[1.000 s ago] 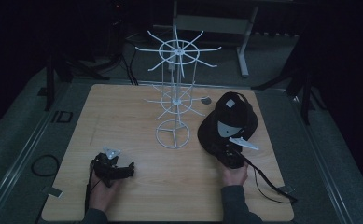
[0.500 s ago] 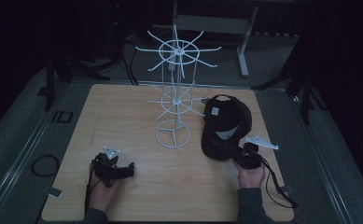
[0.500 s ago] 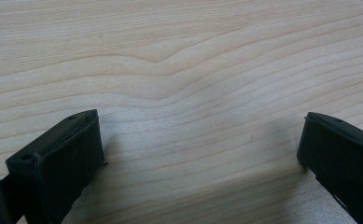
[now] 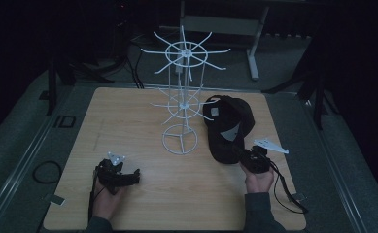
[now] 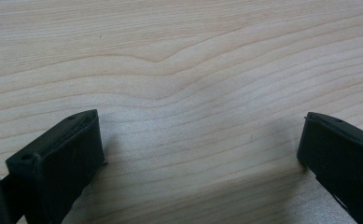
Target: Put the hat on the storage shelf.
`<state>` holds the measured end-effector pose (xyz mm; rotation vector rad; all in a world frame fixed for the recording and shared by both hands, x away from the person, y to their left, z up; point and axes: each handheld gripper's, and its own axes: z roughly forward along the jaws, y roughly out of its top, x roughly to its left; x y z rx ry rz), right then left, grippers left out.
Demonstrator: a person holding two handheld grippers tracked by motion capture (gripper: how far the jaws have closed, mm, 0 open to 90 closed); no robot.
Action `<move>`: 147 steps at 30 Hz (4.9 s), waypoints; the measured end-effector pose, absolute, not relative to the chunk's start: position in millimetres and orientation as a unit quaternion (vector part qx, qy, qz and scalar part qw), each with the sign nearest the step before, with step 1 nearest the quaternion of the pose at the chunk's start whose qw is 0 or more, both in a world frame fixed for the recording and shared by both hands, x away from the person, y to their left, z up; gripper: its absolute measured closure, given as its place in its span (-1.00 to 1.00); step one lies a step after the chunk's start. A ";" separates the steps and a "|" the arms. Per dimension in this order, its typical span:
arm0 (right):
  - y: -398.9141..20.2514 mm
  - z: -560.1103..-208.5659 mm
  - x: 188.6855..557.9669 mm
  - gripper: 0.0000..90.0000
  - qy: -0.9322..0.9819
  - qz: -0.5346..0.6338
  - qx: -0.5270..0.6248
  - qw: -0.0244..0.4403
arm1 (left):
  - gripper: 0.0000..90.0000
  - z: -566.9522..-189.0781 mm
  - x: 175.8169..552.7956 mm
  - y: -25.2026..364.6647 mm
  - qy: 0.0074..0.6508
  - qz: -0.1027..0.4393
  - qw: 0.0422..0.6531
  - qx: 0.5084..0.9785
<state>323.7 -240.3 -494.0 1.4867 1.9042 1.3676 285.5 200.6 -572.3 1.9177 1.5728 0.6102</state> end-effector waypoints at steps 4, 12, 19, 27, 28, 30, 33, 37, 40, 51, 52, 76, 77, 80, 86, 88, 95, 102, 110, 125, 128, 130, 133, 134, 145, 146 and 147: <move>-240.1 -494.3 323.6 0.92 0.672 0.485 0.528 0.186 | -1.00 -572.3 285.5 200.6 0.589 0.229 0.290 0.719; -242.2 -490.0 323.3 0.92 0.667 0.487 0.528 0.198 | -1.00 -572.4 285.5 200.6 0.589 0.229 0.290 0.719; -242.8 -485.2 325.0 0.92 0.668 0.486 0.525 0.205 | -1.00 -572.4 285.5 200.6 0.590 0.229 0.290 0.719; -244.2 -478.3 326.2 0.92 0.666 0.489 0.521 0.215 | -1.00 -572.4 285.5 200.6 0.589 0.229 0.290 0.719; -244.4 -477.4 326.2 0.92 0.667 0.488 0.519 0.216 | -1.00 -572.4 285.5 200.6 0.589 0.229 0.289 0.719; -244.9 -475.6 326.5 0.92 0.667 0.489 0.518 0.218 | -1.00 -572.4 285.5 200.6 0.589 0.229 0.290 0.719; -245.3 -473.5 326.9 0.92 0.666 0.490 0.518 0.220 | -1.00 -572.4 285.5 200.5 0.590 0.229 0.290 0.718; -246.0 -471.2 327.4 0.92 0.666 0.491 0.517 0.222 | -1.00 -572.4 285.5 200.6 0.589 0.229 0.290 0.719; -246.1 -468.7 328.1 0.92 0.668 0.490 0.513 0.225 | -1.00 -572.4 285.5 200.6 0.590 0.229 0.290 0.718; -248.2 -458.8 329.0 0.92 0.666 0.493 0.509 0.233 | -1.00 -572.3 285.5 200.7 0.589 0.229 0.289 0.719; -248.1 -456.3 329.1 0.92 0.666 0.494 0.507 0.236 | -1.00 -572.4 285.5 200.6 0.589 0.229 0.290 0.719; -242.8 -439.4 333.9 0.92 0.678 0.495 0.484 0.246 | -1.00 -572.4 285.6 200.7 0.589 0.230 0.290 0.719; -242.9 -439.0 334.0 0.92 0.677 0.496 0.484 0.246 | -1.00 -572.4 285.6 200.7 0.589 0.230 0.290 0.719; -243.6 -437.4 334.5 0.92 0.677 0.496 0.484 0.248 | -1.00 -572.4 285.6 200.8 0.588 0.230 0.290 0.719; -244.6 -434.4 334.3 0.92 0.676 0.497 0.483 0.252 | -1.00 -572.3 285.6 200.7 0.589 0.229 0.290 0.719; -244.9 -433.4 334.3 0.92 0.675 0.498 0.483 0.254 | -1.00 -572.3 285.6 200.7 0.589 0.229 0.290 0.719; -244.5 -430.6 334.2 0.92 0.671 0.502 0.480 0.259 | -1.00 -572.4 285.6 200.7 0.589 0.229 0.290 0.719; -243.0 -427.0 333.8 0.92 0.672 0.505 0.471 0.267 | -1.00 -572.3 285.6 200.8 0.588 0.229 0.289 0.719; -241.4 -424.2 331.9 0.92 0.671 0.511 0.462 0.273 | -1.00 -572.3 285.6 200.7 0.589 0.229 0.289 0.719; -242.3 -411.6 329.8 0.92 0.666 0.519 0.452 0.288 | -1.00 -572.3 285.5 200.7 0.589 0.229 0.290 0.719; -242.2 -410.5 329.6 0.92 0.664 0.520 0.452 0.291 | -1.00 -572.3 285.5 200.7 0.589 0.229 0.290 0.719; -242.0 -409.4 329.1 0.92 0.664 0.521 0.451 0.292 | -1.00 -572.3 285.6 200.6 0.589 0.229 0.290 0.718; -241.7 -407.5 328.4 0.92 0.662 0.523 0.449 0.293 | -1.00 -572.2 285.5 200.7 0.589 0.229 0.289 0.719; -241.8 -406.7 328.3 0.92 0.662 0.523 0.448 0.295 | -1.00 -572.2 285.5 200.7 0.589 0.229 0.289 0.719; -242.6 -402.0 324.8 0.92 0.657 0.530 0.445 0.300 | -1.00 -572.2 285.5 200.7 0.589 0.229 0.289 0.719; -242.7 -401.7 324.5 0.92 0.656 0.531 0.445 0.301 | -1.00 -572.2 285.5 200.8 0.589 0.229 0.289 0.719; -242.8 -401.4 324.1 0.92 0.656 0.531 0.444 0.301 | -1.00 -572.2 285.5 200.7 0.589 0.229 0.289 0.719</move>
